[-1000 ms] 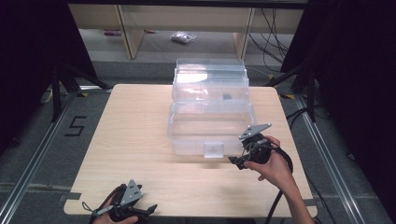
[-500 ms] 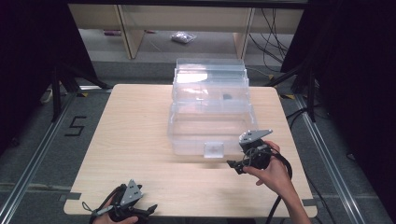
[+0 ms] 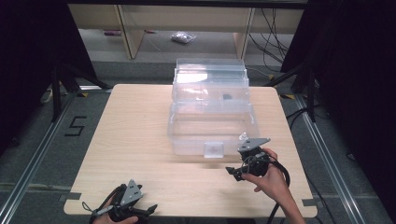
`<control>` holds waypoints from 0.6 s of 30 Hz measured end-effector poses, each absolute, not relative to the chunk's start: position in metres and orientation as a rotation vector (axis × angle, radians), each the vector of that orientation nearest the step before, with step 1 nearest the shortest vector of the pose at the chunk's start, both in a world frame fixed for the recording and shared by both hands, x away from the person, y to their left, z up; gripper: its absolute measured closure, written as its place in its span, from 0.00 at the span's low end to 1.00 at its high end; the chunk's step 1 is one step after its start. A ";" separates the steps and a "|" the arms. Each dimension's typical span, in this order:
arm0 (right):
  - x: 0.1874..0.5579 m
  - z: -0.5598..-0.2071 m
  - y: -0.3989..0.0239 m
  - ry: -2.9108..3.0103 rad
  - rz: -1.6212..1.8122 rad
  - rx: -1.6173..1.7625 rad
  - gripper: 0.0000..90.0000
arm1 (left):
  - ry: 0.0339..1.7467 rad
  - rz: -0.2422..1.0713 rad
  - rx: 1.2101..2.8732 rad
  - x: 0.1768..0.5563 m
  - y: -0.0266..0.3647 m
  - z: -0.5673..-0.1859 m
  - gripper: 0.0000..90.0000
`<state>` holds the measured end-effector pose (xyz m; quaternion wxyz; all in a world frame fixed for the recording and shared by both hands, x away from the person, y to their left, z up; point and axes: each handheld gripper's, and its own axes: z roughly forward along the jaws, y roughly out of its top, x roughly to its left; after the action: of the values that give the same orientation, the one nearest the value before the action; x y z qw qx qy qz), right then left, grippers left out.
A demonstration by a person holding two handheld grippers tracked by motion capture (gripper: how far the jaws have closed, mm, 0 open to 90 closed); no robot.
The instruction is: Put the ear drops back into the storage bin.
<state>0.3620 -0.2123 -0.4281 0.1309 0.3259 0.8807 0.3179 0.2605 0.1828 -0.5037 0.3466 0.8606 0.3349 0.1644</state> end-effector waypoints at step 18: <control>0.348 -0.447 -0.217 2.539 0.935 0.921 0.21 | 0.865 0.432 2.240 0.260 0.183 -0.503 0.17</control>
<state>0.3481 -0.2167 -0.4467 0.1410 0.3189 0.8795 0.3240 0.2604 0.1834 -0.5030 0.3439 0.8621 0.3330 0.1662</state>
